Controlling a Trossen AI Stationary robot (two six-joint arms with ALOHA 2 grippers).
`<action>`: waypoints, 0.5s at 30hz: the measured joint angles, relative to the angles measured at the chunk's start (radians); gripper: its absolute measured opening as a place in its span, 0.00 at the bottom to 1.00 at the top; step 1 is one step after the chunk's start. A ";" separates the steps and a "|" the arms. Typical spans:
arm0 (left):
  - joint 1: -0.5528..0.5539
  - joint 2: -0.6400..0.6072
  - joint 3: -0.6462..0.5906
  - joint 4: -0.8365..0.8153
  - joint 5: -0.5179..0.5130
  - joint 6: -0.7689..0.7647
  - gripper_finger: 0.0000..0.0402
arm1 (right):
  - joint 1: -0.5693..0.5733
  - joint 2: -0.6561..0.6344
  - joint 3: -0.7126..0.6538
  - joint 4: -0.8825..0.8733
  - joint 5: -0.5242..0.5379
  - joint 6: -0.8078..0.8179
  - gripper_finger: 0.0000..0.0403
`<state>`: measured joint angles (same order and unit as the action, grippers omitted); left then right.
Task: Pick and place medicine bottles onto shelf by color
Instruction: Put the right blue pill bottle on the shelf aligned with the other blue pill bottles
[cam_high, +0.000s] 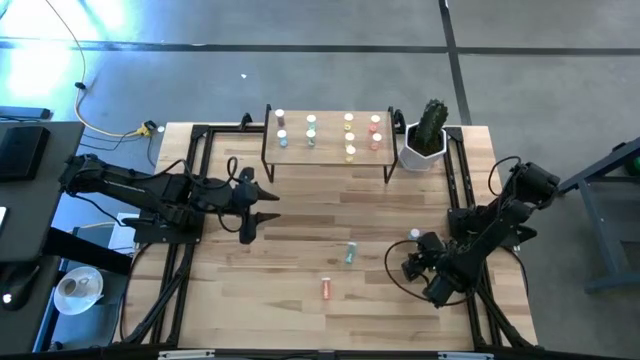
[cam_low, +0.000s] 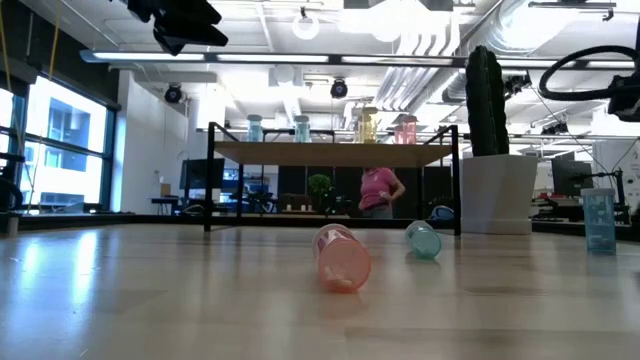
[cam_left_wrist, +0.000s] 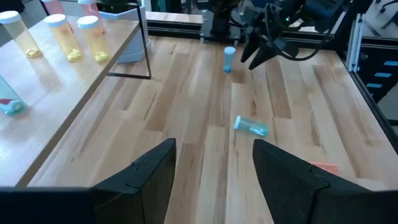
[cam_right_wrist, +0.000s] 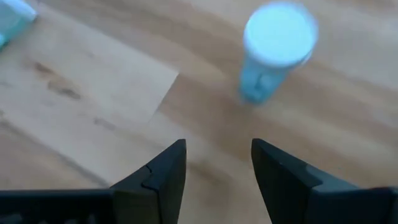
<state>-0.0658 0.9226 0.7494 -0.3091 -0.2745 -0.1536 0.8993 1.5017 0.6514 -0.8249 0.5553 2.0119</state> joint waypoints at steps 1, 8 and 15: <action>0.000 0.000 0.000 0.000 -0.001 0.005 0.51 | 0.000 0.000 0.000 -0.017 0.013 0.001 0.43; 0.000 0.000 0.000 0.000 -0.002 0.008 0.51 | -0.003 0.000 0.000 -0.087 0.040 0.004 0.43; 0.000 0.000 0.000 0.000 -0.002 0.034 0.51 | -0.003 0.042 0.000 -0.108 0.081 0.007 0.43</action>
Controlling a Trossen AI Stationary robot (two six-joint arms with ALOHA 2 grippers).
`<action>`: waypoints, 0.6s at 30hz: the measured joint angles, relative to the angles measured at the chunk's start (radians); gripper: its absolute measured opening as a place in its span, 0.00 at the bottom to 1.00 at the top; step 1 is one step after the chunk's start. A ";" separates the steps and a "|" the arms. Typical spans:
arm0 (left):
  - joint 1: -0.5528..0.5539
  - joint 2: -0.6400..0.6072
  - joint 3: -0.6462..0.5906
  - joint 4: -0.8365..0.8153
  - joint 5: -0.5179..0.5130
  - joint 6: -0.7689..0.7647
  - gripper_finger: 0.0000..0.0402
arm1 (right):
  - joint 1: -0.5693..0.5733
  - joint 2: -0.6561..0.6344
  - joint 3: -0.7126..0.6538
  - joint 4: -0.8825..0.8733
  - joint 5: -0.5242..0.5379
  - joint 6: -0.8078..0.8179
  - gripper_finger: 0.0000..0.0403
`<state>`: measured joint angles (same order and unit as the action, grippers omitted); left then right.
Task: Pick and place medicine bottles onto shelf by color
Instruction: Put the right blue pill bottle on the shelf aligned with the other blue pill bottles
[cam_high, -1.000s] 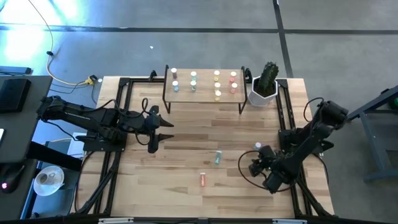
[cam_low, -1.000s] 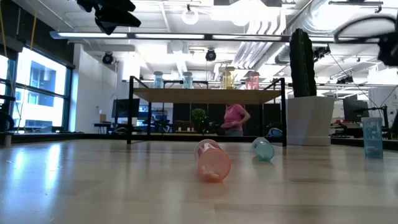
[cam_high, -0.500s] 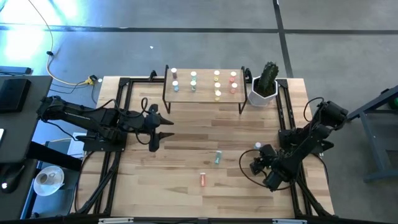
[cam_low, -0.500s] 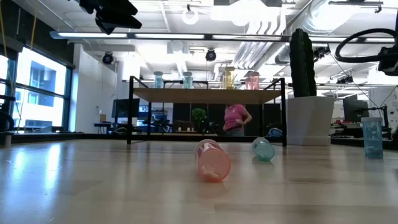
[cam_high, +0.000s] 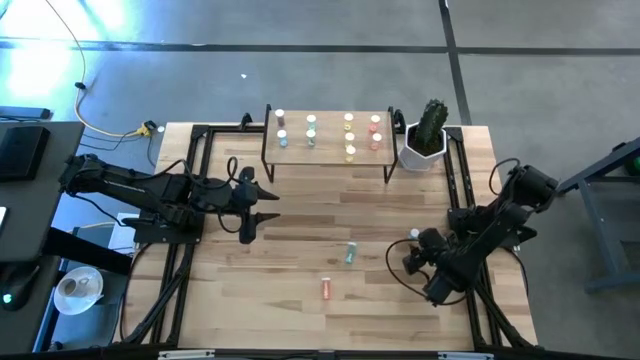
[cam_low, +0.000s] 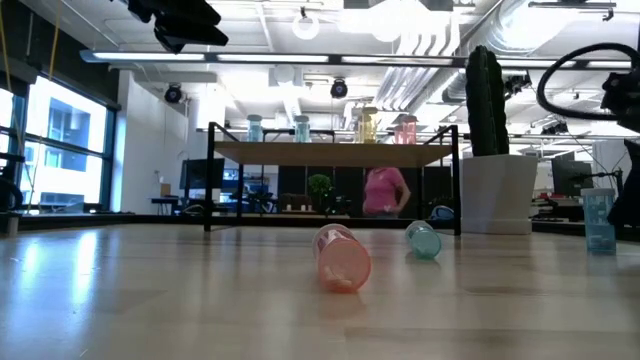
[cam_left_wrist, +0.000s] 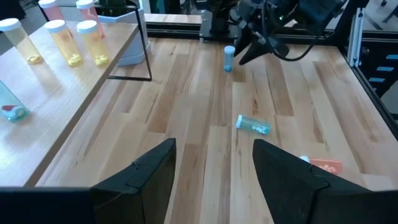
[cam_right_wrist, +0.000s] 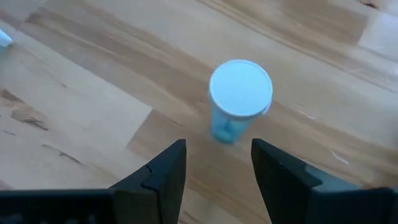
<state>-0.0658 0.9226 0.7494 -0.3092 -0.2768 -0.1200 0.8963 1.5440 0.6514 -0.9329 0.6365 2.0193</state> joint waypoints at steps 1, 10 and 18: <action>0.000 0.000 0.000 0.000 0.000 0.000 0.51 | 0.000 0.014 0.000 0.000 0.000 0.009 0.43; 0.000 0.000 0.000 0.000 0.000 0.000 0.51 | 0.000 0.153 0.000 0.016 0.020 0.140 0.43; 0.000 0.000 0.000 0.000 -0.003 0.000 0.51 | -0.031 0.201 0.000 0.029 0.075 0.155 0.43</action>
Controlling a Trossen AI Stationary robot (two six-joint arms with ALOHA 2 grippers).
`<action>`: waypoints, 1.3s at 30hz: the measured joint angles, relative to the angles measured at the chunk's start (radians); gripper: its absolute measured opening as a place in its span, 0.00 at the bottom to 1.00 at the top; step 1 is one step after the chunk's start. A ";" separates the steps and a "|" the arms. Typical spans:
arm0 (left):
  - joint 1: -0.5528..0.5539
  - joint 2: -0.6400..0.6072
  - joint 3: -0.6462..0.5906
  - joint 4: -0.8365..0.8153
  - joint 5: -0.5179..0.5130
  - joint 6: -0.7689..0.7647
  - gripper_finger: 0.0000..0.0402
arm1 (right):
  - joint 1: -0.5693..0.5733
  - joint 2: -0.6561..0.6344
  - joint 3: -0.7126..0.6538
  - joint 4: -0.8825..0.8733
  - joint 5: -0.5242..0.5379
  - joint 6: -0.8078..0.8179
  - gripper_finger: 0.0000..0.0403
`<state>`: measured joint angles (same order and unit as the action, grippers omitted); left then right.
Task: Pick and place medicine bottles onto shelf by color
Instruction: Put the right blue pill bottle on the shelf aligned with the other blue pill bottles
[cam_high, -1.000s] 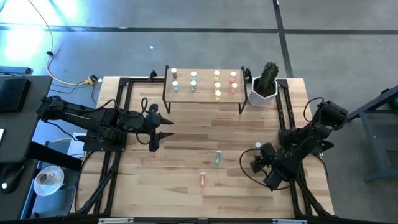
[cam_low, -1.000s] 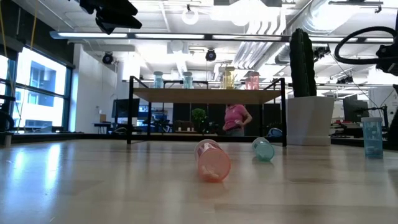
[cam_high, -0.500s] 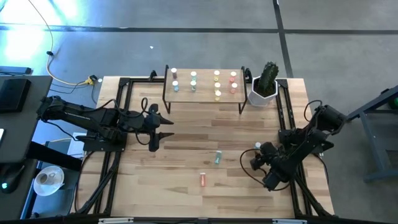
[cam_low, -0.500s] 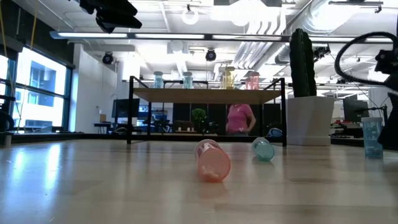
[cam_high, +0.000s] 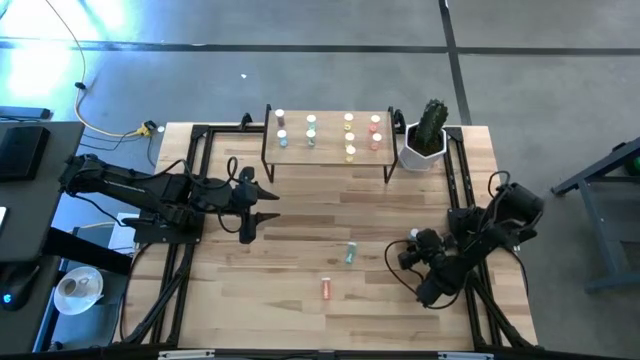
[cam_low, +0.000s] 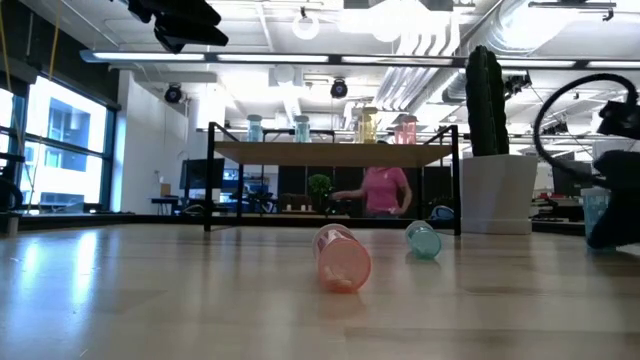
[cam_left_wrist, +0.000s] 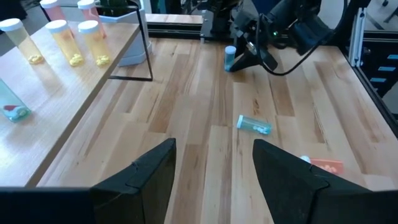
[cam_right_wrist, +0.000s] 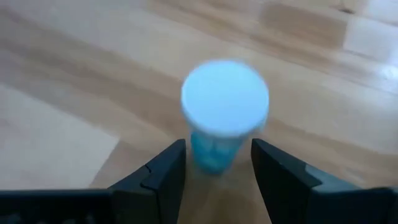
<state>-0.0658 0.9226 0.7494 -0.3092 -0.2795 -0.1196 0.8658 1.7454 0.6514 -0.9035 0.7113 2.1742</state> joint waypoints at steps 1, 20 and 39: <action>0.000 0.000 0.000 0.000 -0.001 0.000 0.51 | -0.009 0.003 0.000 -0.001 0.005 -0.002 0.43; 0.000 0.000 0.000 -0.001 -0.024 0.021 0.51 | -0.039 0.014 0.001 0.019 -0.001 -0.035 0.30; 0.000 0.000 0.000 -0.013 0.042 0.049 0.51 | -0.063 0.014 0.086 0.047 0.062 -0.043 0.21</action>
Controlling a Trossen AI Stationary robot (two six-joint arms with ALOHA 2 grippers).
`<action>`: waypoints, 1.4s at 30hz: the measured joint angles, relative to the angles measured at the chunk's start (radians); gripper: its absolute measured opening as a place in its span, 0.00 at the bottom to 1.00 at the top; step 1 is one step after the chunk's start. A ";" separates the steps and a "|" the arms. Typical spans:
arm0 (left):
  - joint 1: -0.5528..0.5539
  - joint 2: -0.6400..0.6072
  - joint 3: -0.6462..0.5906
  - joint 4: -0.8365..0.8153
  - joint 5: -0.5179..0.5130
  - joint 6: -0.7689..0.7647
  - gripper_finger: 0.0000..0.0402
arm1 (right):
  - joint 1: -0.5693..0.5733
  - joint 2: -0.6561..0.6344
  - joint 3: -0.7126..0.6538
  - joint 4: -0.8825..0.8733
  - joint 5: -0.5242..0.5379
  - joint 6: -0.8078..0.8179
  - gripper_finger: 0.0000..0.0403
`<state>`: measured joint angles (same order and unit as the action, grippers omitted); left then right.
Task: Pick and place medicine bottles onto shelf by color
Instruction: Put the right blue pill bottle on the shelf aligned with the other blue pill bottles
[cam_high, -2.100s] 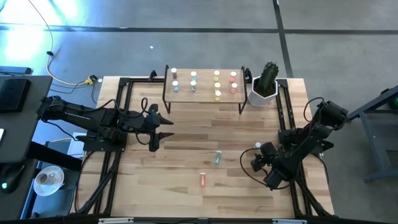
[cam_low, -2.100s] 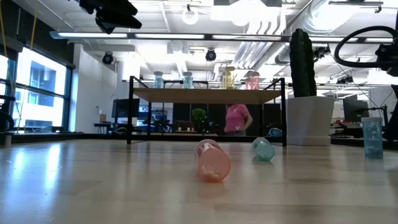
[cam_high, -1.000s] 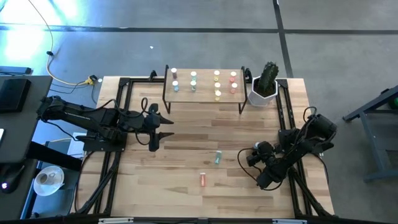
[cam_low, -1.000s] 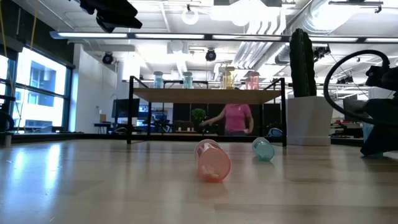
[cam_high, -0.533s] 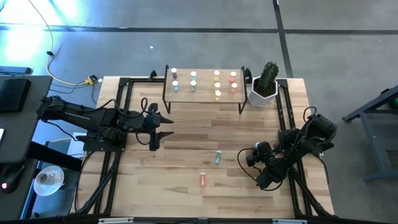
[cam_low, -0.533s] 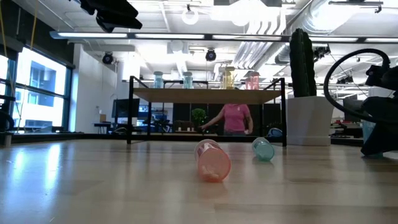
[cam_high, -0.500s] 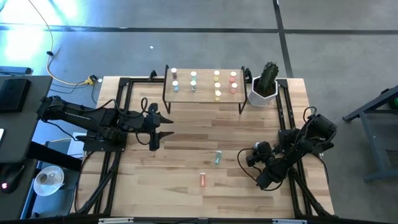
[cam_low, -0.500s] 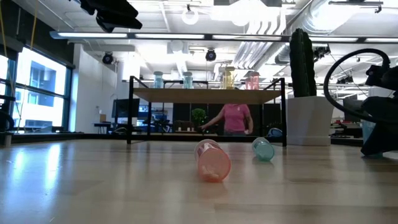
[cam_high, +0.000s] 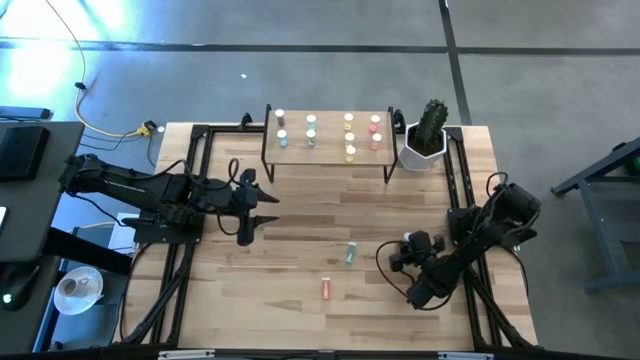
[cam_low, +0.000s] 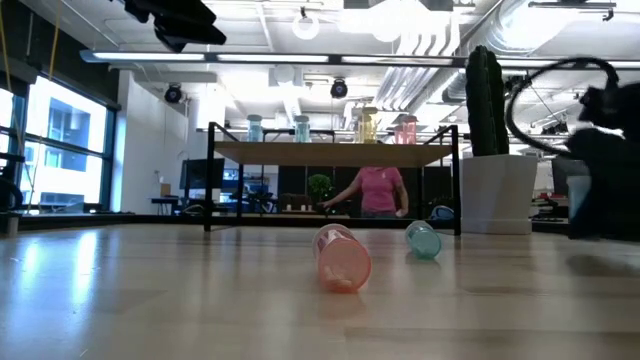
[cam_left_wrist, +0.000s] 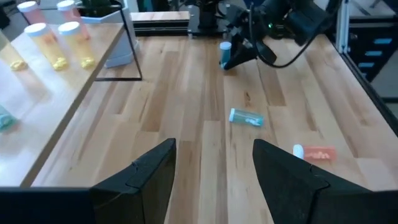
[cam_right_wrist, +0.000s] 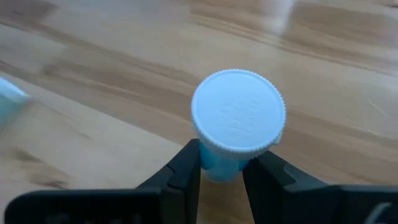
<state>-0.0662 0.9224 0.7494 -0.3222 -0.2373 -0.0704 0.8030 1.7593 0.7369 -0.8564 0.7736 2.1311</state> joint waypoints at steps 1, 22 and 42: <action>0.000 0.000 0.000 -0.002 0.003 0.010 0.51 | -0.007 -0.003 0.013 -0.001 0.011 -0.007 0.21; 0.000 0.000 0.000 -0.150 0.098 0.120 0.51 | -0.315 -0.021 0.479 0.001 -0.051 -0.887 0.22; 0.000 0.000 0.000 -0.142 0.092 0.171 0.51 | -0.672 -0.022 0.606 0.453 -0.595 -1.858 0.22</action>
<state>-0.0659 0.9222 0.7494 -0.4640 -0.1455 0.1005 0.1306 1.7374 1.3434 -0.4034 0.1787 0.2736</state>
